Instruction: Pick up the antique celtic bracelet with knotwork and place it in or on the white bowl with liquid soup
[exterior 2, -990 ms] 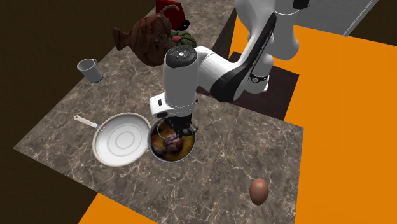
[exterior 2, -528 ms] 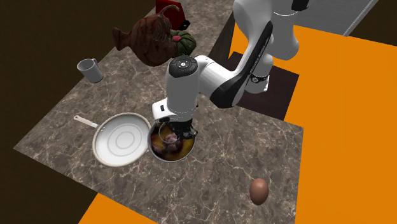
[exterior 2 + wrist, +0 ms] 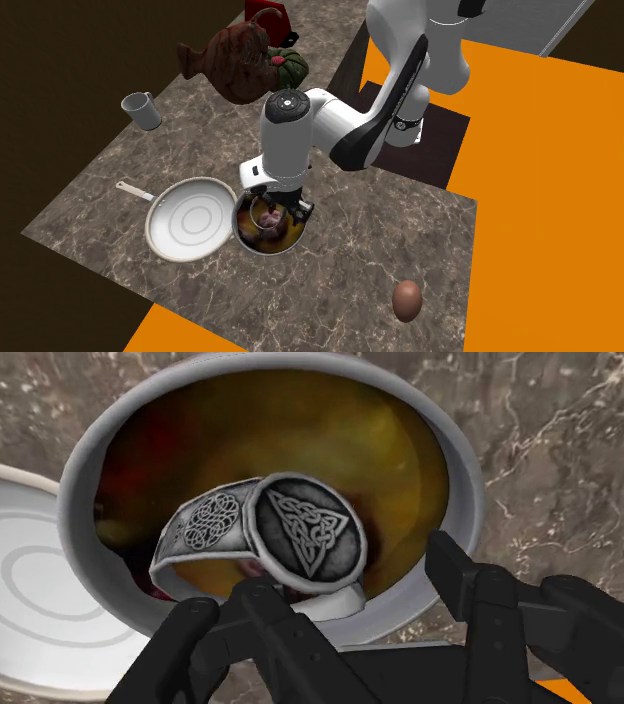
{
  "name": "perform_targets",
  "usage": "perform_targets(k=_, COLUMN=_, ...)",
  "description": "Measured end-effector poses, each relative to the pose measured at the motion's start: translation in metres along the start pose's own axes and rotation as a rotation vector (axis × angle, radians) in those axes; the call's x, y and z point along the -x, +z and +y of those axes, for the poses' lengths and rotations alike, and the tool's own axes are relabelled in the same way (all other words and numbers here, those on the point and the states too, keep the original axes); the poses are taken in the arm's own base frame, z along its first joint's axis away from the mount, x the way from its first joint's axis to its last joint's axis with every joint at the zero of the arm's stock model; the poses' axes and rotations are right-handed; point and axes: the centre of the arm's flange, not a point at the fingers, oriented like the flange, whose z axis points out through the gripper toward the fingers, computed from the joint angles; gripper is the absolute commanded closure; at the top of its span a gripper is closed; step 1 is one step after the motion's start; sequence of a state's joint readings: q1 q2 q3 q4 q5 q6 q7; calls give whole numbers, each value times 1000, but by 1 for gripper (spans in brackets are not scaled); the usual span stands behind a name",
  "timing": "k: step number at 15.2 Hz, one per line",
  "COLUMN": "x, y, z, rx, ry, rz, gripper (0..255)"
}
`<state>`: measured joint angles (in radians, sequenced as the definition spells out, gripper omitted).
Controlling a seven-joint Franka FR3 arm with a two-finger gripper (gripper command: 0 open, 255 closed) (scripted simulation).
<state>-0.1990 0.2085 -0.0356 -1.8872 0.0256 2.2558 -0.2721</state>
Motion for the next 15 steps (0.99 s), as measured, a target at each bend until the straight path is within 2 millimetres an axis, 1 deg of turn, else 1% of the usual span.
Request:
perform_targets(k=4, x=0, y=1, z=0, rx=0, ry=0, rz=-1, gripper=0)
perform_targets(k=5, x=-1, y=-5, z=0, rx=0, ry=0, rz=-1, gripper=0)
perform_targets(k=7, x=-1, y=-26, z=1, rx=0, ry=0, rz=-1, gripper=0)
perform_targets(k=8, x=2, y=-38, z=-1, rx=0, ry=0, rz=-1, gripper=0)
perform_targets(k=9, x=0, y=-43, z=0, rx=0, ry=0, rz=0, gripper=0)
perform_targets(k=11, x=0, y=-48, z=0, rx=0, ry=0, rz=-1, gripper=0)
perform_targets(k=15, x=0, y=-49, z=0, rx=0, ry=0, rz=-1, gripper=0)
